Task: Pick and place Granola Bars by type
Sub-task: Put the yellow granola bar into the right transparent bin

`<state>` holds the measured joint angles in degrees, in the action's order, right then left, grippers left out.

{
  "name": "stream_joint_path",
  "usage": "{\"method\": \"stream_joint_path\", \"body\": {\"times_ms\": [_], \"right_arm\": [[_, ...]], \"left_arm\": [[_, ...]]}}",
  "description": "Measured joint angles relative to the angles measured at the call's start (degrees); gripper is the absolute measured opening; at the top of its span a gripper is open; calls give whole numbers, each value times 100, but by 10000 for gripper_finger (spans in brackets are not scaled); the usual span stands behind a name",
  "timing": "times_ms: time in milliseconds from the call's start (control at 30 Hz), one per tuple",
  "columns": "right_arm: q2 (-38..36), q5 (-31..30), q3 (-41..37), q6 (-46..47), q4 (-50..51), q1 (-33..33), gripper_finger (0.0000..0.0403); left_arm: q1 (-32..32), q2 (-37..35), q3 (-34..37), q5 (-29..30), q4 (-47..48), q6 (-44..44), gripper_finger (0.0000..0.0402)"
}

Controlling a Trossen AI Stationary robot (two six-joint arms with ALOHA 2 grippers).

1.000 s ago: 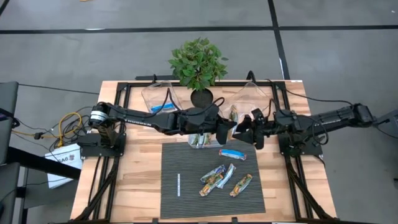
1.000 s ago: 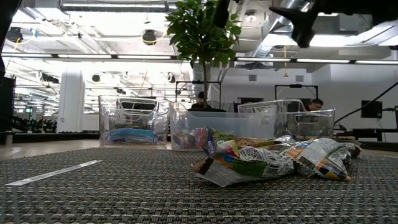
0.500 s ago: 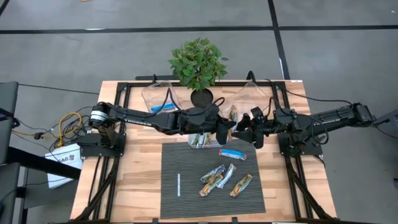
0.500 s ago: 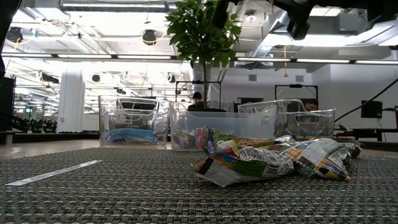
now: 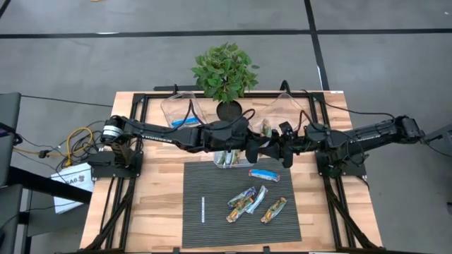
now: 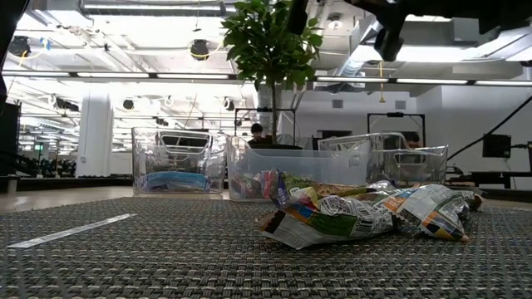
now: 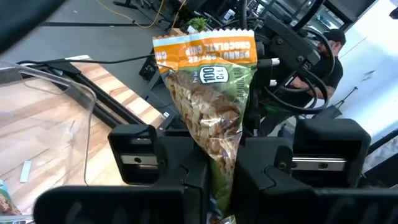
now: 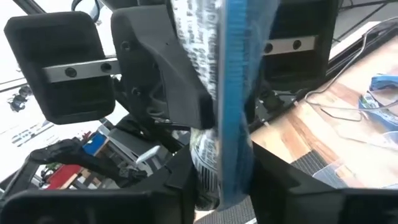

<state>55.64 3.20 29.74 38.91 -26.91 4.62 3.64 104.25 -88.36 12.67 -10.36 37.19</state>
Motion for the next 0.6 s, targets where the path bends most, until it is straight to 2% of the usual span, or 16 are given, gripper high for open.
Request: {"method": "stream_joint_path", "body": {"times_ms": [333, 433, 600], "right_arm": [[-20, 33, -2, -41, 41, -24, 84], [-17, 11, -2, -41, 175, -26, 84], [-15, -39, -7, -143, 310, -30, 78]], "left_arm": [[-3, 0, 0, -180, 36, -124, 45], [-7, 0, 0, -238, 108, -85, 70], [-26, 0, -2, -339, 415, -27, 134]]}}
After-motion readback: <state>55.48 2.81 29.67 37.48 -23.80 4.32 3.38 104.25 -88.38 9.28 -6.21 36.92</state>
